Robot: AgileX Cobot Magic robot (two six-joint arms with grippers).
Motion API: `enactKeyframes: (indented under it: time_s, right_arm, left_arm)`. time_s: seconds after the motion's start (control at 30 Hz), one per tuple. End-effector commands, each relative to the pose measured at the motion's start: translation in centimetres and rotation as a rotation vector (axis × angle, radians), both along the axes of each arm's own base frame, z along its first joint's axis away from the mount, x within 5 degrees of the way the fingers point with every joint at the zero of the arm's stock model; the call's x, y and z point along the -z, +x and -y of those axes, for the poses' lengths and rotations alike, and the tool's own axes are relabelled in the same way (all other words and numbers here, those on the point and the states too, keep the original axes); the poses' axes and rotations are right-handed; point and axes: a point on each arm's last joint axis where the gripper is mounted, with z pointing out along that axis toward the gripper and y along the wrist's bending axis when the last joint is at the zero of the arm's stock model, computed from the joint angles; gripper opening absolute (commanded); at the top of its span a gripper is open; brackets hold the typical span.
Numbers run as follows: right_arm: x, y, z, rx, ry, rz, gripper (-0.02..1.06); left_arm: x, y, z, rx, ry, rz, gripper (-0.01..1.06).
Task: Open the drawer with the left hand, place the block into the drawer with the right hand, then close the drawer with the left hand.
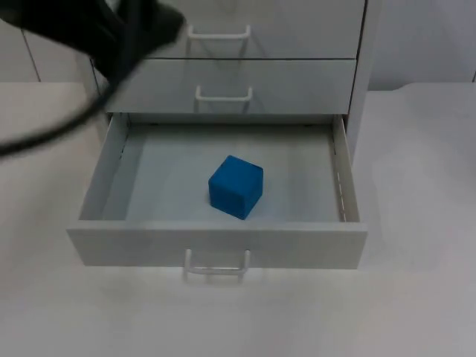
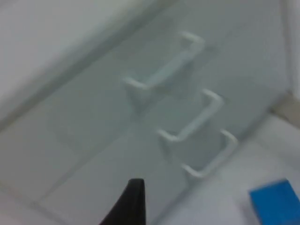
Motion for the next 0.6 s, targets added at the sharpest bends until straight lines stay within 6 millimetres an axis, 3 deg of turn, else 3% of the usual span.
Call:
enactKeyframes:
  time_s: [0.0,0.07,0.17,0.37,0.57]
  right_arm:
    - [-0.2,-0.1,0.1,0.004,0.001,0.016,1.03]
    - [-0.2,-0.1,0.1,0.004,0.001,0.016,1.03]
    - [-0.2,-0.1,0.1,0.004,0.001,0.016,1.03]
    - [-0.2,-0.1,0.1,0.004,0.001,0.016,1.03]
    - [-0.2,-0.1,0.1,0.004,0.001,0.016,1.03]
  left_arm:
    - [1.5,0.1,1.1,0.051,0.068,-0.023,1.05]
    - [4.0,0.2,3.3,0.128,0.175,-0.062,1.05]
    - [6.3,-0.5,5.4,0.219,0.328,-0.056,1.05]
    - [9.0,-3.5,8.8,0.352,0.590,-0.028,1.05]
    - [11.3,-5.7,9.0,0.471,0.710,-0.034,1.05]
